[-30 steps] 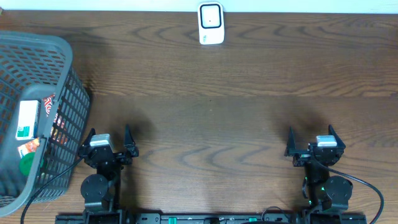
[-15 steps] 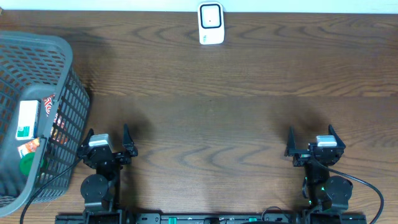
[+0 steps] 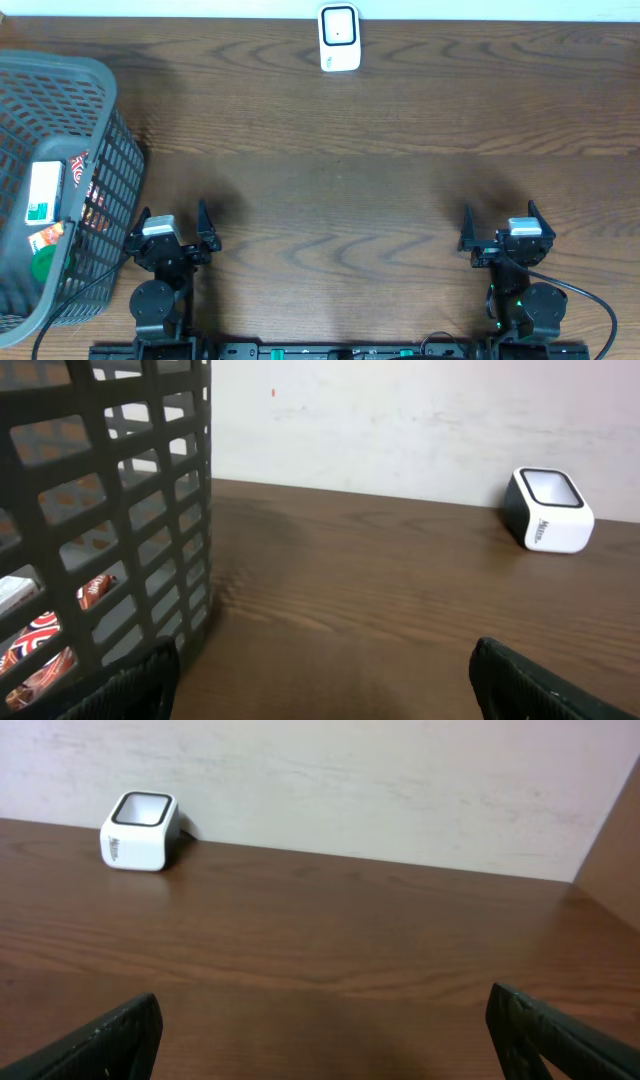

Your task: Scan the item barcode

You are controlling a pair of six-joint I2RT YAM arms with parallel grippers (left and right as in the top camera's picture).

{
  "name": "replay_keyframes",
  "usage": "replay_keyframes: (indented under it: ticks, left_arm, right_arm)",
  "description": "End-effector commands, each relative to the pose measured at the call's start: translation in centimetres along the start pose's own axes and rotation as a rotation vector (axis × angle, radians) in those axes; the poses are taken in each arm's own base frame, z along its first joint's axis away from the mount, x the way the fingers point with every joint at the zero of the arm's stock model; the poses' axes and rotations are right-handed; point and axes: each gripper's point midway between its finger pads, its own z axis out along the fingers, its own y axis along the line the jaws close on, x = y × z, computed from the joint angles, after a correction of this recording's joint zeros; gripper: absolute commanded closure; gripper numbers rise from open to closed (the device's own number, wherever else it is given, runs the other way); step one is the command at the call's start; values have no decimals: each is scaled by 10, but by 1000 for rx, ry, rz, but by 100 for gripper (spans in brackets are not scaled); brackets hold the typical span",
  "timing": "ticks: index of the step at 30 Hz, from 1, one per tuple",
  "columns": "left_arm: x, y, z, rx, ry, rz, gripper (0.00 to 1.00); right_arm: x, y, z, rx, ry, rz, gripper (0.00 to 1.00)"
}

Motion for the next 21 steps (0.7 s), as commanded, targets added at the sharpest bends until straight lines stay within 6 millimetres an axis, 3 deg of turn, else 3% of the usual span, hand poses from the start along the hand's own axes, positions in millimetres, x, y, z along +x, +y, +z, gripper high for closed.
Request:
replay_keyframes:
  ticks: [1,6,10,13,17,21]
  left_arm:
    - [16,6,0,-30,55,-35,7]
    - [-2,-18,0,95,85,-61,7]
    - [-42,-36,8,178,134,-65,7]
    - [-75,-65,16,333,169,-76,7]
    - [-124,-119,21,650,218,-101,7]
    - [-131,-148,18,858,309,-146,7]
  right_arm:
    - [3,1,0,-2,10,-13,1]
    - [3,1,0,-2,10,-13,1]
    - [3,1,0,-2,10,-13,1]
    - [2,1,0,-2,10,-13,1]
    - [3,1,0,-2,10,-13,1]
    - [3,1,0,-2,10,-13,1]
